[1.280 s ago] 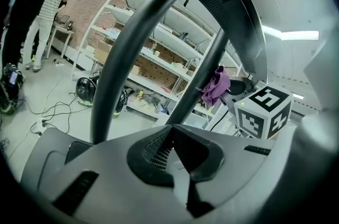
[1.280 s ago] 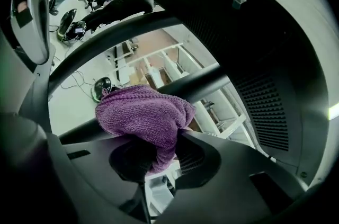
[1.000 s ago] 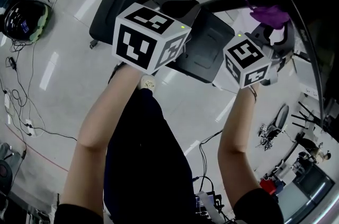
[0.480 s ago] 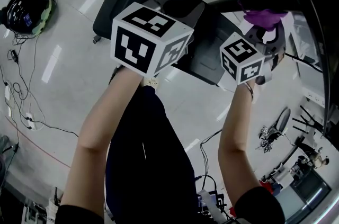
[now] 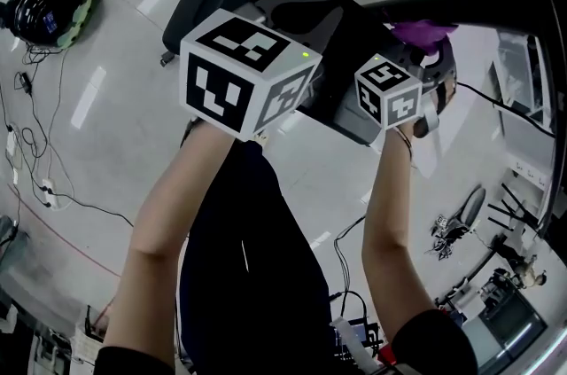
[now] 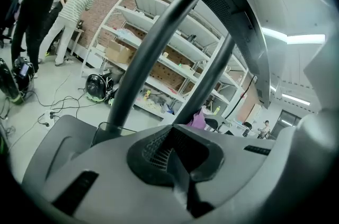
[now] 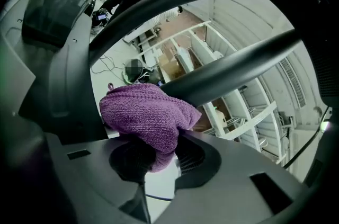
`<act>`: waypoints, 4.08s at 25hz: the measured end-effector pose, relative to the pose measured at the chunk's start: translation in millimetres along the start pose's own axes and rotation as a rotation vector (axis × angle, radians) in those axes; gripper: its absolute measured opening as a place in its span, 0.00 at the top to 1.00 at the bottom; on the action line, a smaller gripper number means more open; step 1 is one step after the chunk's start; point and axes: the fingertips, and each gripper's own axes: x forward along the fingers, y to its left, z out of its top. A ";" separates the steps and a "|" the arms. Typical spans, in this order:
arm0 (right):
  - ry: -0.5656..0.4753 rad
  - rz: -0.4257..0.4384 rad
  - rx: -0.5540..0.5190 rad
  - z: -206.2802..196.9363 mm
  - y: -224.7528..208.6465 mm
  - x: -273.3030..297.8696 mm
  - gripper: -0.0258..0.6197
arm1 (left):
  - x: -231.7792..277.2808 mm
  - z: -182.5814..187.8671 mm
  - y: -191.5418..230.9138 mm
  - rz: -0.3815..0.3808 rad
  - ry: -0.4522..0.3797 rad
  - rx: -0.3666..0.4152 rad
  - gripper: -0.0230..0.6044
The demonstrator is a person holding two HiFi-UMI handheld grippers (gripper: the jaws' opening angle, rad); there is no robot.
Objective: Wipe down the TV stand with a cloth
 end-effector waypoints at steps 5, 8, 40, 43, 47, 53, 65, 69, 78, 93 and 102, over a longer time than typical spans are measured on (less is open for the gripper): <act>0.037 0.057 -0.019 -7.5 30.1 5.6 0.81 | -7.1 -2.6 5.6 0.010 -0.009 -0.010 0.95; 0.052 0.087 -0.035 -10.0 46.7 7.2 0.81 | -10.2 -3.0 9.1 0.017 -0.013 -0.014 0.95; -0.381 0.752 0.141 195.3 67.7 -83.1 0.81 | -93.7 -3.0 63.9 0.190 -0.061 -0.086 0.95; -0.442 0.791 0.085 231.6 72.6 -96.0 0.81 | -107.7 3.3 79.9 0.230 -0.066 -0.089 0.95; -0.501 0.854 0.027 276.8 85.3 -106.8 0.81 | -129.5 10.9 105.5 0.281 -0.081 -0.099 0.95; -0.479 1.042 -0.096 318.5 133.9 -104.1 0.81 | -151.3 14.3 137.9 0.332 -0.109 -0.137 0.95; -0.249 1.259 -0.373 324.5 222.5 -88.2 0.81 | -158.3 -6.2 169.1 0.354 -0.090 -0.178 0.95; -0.154 1.288 -0.410 309.3 233.9 -79.6 0.81 | -155.3 -9.0 171.9 0.346 -0.081 -0.183 0.95; -0.006 1.286 -0.346 281.7 231.7 -74.8 0.81 | -146.9 -8.0 166.5 0.320 -0.075 -0.175 0.95; -0.036 1.194 -0.262 256.2 199.9 -81.8 0.81 | -138.7 -19.1 136.7 0.277 -0.054 -0.152 0.95; -0.228 1.240 -0.264 337.8 194.2 -133.7 0.81 | -170.4 -18.0 149.8 0.326 -0.079 -0.160 0.95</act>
